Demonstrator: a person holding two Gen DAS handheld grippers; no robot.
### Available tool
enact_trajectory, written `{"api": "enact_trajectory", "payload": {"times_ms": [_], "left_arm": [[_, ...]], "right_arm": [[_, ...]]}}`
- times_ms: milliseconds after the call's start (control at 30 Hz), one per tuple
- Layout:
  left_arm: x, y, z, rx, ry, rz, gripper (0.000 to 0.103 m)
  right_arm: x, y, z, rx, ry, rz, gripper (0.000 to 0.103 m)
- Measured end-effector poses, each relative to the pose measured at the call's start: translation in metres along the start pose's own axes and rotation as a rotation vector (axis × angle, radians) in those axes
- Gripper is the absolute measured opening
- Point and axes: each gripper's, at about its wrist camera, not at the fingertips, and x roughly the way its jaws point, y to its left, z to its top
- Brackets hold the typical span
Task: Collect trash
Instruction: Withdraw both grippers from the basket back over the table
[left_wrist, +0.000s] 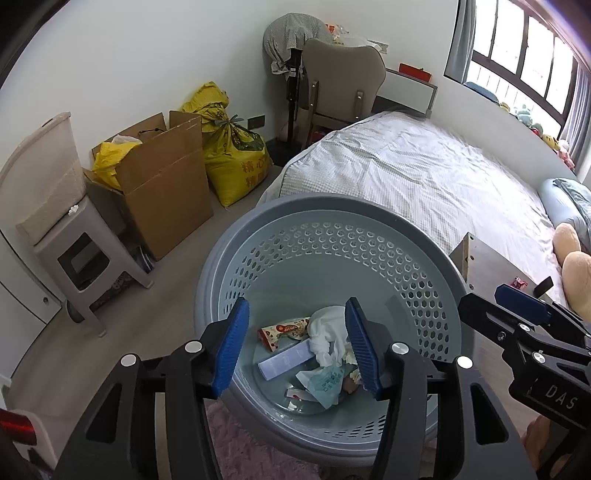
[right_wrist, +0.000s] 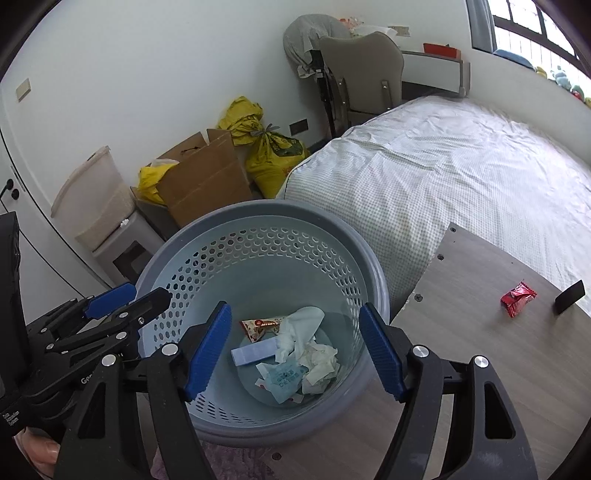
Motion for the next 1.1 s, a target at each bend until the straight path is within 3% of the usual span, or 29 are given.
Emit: {"api": "enact_trajectory", "payload": {"times_ms": [467, 1100], "left_arm": [[-0.016, 0.004, -0.005, -0.022, -0.017, 0.015, 0.063], [-0.044, -0.019, -0.016, 0.016, -0.062, -0.014, 0.071]], "right_arm": [[-0.016, -0.004, -0.007, 0.019, -0.02, -0.003, 0.076], [-0.057, -0.031, -0.029, 0.073, -0.074, -0.056, 0.083]]}}
